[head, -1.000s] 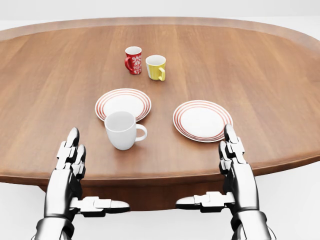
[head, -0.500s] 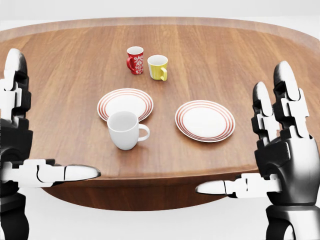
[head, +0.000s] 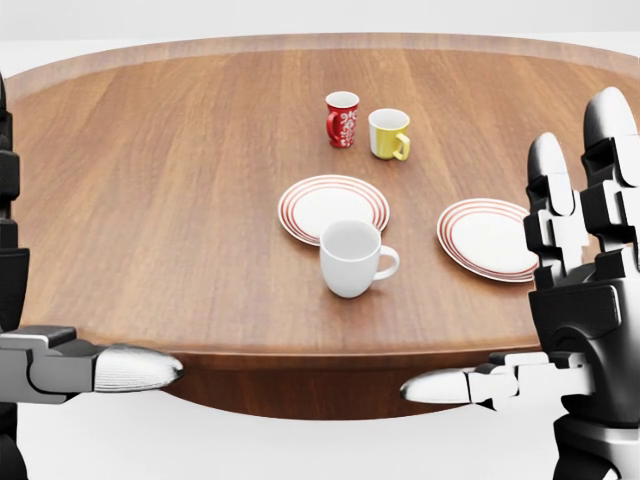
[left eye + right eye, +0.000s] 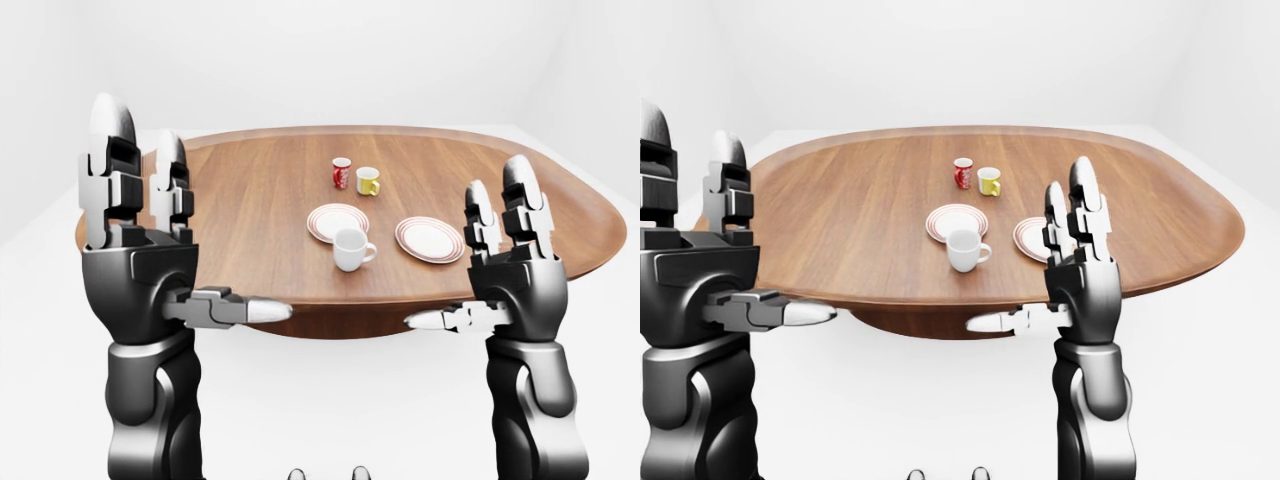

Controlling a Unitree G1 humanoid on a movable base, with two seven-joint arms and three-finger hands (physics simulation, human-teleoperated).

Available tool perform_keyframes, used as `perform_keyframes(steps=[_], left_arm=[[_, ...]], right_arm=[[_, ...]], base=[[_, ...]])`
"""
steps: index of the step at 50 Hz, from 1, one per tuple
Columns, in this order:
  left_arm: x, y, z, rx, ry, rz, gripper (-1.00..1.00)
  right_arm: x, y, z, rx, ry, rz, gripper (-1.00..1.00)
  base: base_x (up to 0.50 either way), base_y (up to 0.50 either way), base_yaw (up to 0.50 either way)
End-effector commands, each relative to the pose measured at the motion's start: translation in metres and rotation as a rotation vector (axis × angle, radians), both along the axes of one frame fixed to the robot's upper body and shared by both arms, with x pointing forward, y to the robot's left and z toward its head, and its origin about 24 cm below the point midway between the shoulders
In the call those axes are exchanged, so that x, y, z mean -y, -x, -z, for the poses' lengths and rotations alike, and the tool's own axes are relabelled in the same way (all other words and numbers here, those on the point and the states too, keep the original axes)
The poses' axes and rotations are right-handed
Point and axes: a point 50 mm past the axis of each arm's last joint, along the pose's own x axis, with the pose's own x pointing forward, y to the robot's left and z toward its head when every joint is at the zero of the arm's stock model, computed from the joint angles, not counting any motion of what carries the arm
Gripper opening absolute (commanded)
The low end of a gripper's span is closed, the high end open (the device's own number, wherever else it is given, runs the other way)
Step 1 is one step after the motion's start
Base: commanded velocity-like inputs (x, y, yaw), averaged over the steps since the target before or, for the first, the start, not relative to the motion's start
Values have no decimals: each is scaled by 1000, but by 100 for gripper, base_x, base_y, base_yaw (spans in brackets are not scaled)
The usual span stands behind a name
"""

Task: Put the white mug on the left plate.

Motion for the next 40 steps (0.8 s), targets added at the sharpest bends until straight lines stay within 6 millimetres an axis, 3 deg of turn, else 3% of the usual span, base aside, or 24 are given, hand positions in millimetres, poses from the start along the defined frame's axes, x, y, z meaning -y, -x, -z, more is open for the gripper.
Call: perform_keyframes(steps=[1,7,18,40], left_arm=[[1,4,-4,24,5,12,100],[2,3,-1,9,-6,13,100],[2,2,1,-3,-14,11,100],[2,4,-1,13,-9,14,100]], right_arm=[[0,2,-2,11,1,-6,100],[0,-1,4,-18,1,-1,100],[0,4,4,-16,-34,-19,100],[-6,6,5,-17,17,-61,100]], base=[[0,50,0],[0,50,0],[0,1,0],[50,0,0]])
